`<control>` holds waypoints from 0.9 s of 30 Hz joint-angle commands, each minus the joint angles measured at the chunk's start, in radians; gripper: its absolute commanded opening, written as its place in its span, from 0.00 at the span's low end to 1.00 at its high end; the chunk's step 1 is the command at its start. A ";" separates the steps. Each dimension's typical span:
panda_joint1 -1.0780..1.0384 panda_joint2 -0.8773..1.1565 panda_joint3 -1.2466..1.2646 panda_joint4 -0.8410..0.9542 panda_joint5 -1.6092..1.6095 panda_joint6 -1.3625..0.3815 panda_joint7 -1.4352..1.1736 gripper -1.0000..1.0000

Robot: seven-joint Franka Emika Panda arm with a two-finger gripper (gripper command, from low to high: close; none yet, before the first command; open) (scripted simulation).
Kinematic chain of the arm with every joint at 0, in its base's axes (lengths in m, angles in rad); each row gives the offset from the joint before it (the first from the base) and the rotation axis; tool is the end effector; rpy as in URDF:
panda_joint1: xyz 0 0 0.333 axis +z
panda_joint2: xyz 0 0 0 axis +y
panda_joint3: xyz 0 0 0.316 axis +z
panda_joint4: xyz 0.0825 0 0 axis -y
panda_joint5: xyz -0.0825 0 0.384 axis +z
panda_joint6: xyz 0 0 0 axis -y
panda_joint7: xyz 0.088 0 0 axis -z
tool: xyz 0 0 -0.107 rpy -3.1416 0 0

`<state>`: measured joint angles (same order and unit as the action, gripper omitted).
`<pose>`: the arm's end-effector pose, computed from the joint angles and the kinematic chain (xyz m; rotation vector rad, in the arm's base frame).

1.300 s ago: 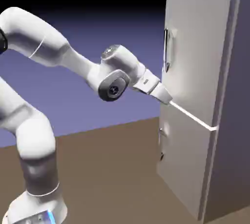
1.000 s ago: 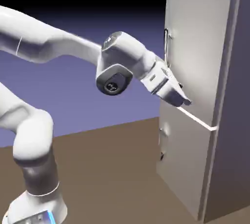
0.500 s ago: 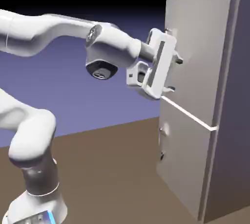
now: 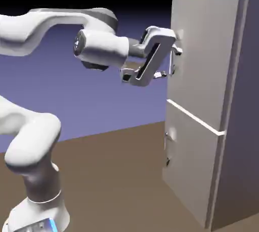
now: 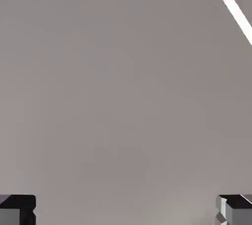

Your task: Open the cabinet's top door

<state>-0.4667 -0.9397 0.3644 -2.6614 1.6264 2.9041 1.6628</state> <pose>0.3101 -0.0646 0.5846 -0.0354 1.7991 -0.1168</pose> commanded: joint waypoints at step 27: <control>-0.212 -0.045 0.219 0.068 0.679 -0.175 0.416 0.00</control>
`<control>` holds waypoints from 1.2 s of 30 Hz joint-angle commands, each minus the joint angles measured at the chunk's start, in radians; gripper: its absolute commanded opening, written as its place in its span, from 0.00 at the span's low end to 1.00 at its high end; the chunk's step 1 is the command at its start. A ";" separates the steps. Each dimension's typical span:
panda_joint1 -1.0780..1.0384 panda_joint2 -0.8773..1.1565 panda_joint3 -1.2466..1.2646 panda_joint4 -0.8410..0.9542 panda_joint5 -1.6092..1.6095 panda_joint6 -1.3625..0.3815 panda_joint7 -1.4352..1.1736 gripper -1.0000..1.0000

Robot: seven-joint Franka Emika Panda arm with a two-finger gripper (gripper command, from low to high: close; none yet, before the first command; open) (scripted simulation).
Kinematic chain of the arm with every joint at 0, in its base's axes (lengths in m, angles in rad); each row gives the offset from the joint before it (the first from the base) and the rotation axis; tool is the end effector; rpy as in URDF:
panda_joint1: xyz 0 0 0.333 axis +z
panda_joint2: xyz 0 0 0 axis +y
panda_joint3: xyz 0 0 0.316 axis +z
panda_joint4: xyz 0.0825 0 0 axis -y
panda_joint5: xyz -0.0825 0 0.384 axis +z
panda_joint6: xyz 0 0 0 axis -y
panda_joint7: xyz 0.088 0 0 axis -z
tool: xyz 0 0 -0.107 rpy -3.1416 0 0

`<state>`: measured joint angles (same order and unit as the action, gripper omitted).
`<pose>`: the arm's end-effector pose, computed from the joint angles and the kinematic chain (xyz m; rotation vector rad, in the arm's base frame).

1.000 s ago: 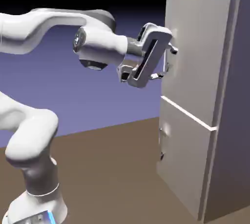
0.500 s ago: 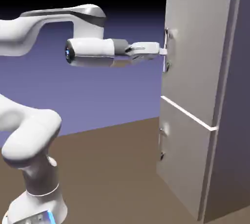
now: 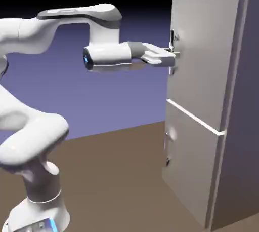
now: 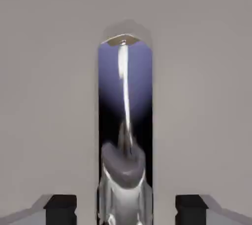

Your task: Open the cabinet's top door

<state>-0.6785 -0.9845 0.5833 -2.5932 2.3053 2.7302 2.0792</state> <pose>0.3367 -0.0179 0.5717 0.6056 1.4872 0.6230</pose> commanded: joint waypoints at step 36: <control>0.407 0.203 -1.304 0.140 -1.263 -1.309 0.061 0.00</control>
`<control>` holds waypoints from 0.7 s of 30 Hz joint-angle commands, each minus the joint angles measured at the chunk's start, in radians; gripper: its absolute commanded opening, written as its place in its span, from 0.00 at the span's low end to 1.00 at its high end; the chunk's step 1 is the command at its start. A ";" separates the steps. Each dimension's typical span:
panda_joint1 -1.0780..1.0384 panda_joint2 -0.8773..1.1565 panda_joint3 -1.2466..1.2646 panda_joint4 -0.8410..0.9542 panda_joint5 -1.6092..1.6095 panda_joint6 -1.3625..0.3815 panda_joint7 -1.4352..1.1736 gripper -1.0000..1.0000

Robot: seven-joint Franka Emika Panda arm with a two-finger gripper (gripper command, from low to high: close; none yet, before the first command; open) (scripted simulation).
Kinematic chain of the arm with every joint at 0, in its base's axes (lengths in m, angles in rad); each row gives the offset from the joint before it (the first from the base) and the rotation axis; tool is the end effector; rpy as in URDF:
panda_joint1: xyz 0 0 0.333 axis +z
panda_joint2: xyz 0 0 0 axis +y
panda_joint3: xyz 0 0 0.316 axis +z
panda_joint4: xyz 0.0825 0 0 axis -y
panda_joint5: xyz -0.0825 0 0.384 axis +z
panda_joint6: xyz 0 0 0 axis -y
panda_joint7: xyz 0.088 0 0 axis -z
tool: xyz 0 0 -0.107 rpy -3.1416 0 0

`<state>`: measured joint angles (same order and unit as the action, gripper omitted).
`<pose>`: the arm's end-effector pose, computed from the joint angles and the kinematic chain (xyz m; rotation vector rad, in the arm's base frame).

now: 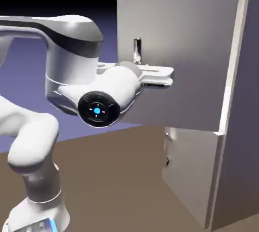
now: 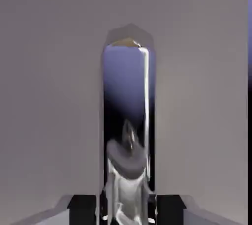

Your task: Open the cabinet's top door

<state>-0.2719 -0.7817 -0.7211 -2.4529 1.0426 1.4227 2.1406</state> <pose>0.2122 -0.2460 0.5717 -0.1937 1.7441 1.3705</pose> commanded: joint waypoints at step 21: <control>0.464 0.629 -0.649 0.552 -0.029 -0.758 -0.278 0.00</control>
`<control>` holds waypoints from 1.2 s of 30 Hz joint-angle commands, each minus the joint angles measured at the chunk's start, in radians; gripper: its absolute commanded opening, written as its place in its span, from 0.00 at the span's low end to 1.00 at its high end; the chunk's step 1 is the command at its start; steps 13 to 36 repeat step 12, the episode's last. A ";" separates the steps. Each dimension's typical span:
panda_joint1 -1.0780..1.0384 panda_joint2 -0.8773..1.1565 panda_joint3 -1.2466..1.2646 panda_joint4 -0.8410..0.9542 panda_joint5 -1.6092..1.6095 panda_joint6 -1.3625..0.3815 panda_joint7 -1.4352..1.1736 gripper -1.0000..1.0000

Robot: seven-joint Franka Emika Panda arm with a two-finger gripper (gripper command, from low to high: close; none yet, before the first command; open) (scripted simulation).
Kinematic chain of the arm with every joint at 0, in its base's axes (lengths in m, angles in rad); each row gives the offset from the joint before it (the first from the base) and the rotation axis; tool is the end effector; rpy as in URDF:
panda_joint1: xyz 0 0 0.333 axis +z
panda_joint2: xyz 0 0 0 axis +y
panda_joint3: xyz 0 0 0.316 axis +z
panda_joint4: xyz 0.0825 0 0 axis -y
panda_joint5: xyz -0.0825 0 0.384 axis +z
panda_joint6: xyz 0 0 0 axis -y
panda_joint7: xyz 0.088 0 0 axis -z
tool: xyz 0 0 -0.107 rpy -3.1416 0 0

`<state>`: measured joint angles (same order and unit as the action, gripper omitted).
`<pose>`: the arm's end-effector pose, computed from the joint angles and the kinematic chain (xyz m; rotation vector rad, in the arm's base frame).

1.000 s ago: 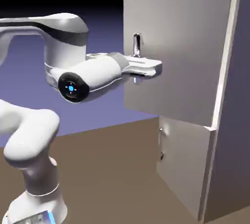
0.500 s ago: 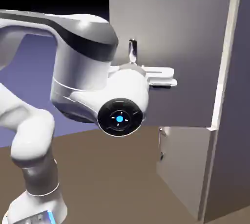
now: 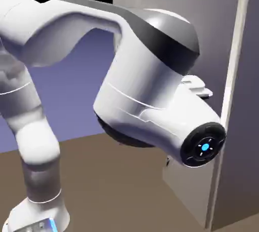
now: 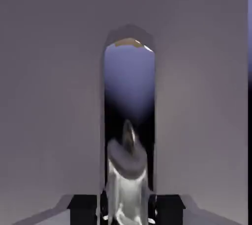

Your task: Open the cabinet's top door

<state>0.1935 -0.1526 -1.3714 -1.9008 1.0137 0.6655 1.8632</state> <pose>0.2335 -0.3517 0.5719 -0.5677 1.7678 1.6504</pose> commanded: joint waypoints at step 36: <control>0.432 -0.169 -0.321 0.098 -0.088 0.044 0.089 0.00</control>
